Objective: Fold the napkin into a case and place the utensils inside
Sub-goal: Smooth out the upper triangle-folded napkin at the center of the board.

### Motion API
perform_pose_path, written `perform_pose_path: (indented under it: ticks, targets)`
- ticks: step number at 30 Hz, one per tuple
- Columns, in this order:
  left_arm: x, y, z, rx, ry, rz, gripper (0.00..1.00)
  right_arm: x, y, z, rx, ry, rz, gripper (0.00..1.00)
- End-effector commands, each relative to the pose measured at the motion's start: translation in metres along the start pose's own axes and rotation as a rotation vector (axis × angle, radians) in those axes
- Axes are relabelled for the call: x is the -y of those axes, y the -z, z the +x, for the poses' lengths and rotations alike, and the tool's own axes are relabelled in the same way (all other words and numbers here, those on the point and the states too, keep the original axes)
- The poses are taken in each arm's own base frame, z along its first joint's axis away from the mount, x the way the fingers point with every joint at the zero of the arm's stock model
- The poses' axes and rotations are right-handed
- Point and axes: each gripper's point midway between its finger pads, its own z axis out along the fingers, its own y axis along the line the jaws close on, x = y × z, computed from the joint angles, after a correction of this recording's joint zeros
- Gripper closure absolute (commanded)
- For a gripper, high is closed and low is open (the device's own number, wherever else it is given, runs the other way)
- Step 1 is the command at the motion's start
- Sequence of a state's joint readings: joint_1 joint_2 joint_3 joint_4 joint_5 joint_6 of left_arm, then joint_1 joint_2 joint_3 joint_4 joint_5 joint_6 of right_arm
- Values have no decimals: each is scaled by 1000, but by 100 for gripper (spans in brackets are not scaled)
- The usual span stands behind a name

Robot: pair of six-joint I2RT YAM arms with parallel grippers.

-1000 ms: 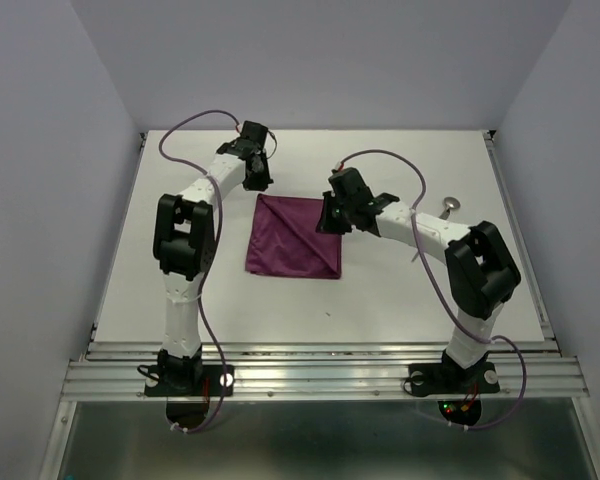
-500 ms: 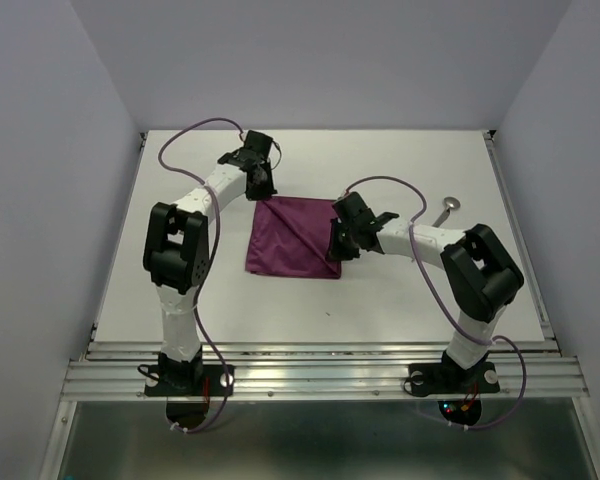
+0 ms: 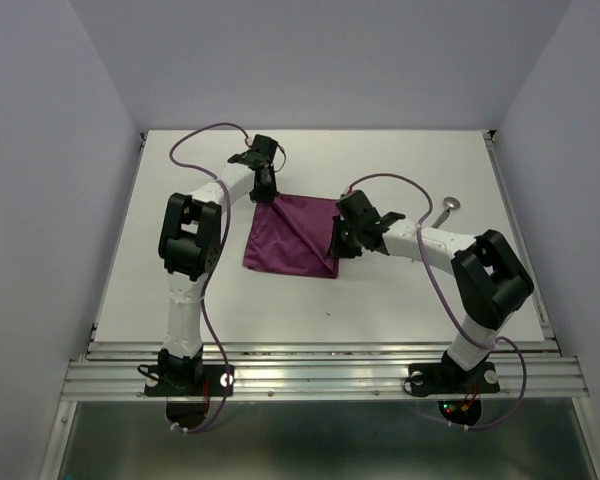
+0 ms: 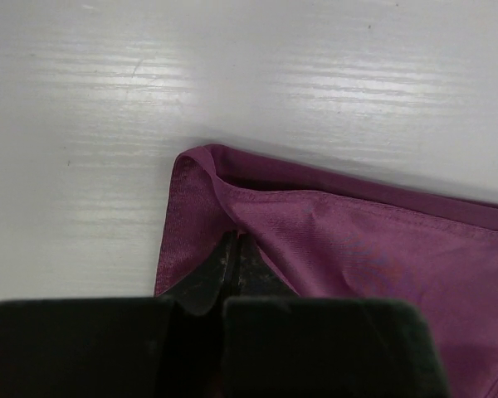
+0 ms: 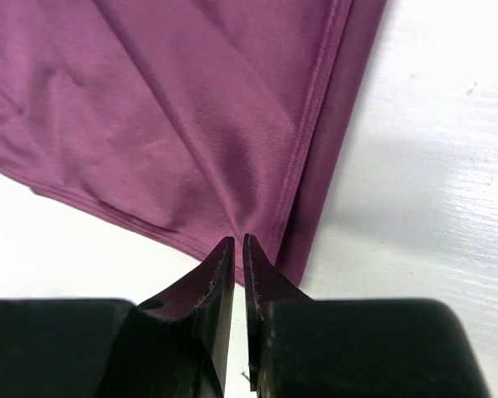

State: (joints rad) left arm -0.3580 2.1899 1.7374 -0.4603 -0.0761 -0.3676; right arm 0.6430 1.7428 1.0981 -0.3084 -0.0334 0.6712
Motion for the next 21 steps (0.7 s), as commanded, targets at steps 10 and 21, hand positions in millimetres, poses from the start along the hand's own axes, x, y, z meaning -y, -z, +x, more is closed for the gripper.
perform_pose_path:
  ticks: [10,21]
  targets:
    - [34,68,-5,72,-7,125,100,-29,-17,-37,69,34,-42,85]
    - [41,8,31,-30,-38,105,100,-14,-49,-22,19,27,3,85]
